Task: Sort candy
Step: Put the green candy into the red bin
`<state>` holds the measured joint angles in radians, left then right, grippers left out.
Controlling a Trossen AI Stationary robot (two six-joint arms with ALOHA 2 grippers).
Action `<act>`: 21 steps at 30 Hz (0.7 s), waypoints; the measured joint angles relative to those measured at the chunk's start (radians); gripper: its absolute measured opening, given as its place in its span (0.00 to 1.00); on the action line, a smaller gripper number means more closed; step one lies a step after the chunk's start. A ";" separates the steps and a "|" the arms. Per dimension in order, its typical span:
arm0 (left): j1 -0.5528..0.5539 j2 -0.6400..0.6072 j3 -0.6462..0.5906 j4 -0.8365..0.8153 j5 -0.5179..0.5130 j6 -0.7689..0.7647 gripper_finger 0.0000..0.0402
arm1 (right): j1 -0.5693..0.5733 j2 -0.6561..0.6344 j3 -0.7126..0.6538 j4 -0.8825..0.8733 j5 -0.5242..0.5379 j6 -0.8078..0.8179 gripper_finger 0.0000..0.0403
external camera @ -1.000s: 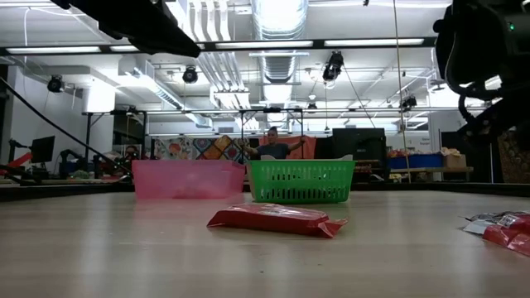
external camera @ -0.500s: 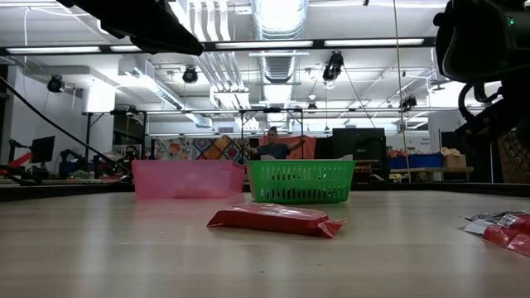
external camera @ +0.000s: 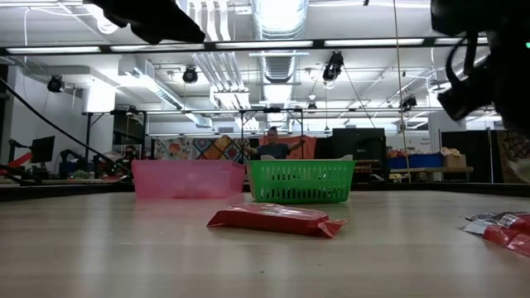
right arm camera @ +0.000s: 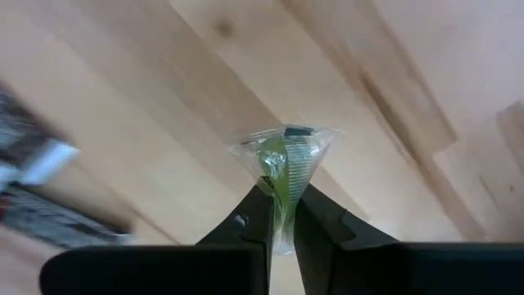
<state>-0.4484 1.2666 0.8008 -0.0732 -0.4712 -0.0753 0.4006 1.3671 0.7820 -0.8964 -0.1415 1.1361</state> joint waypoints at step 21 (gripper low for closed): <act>-0.003 -0.014 0.156 -0.245 -0.210 0.006 0.18 | -0.274 -0.095 0.107 1.042 0.345 -1.005 0.07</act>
<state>-0.4512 1.2522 0.9573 -0.3185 -0.6811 -0.0693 0.1268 1.2718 0.8894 0.1454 0.2036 0.1311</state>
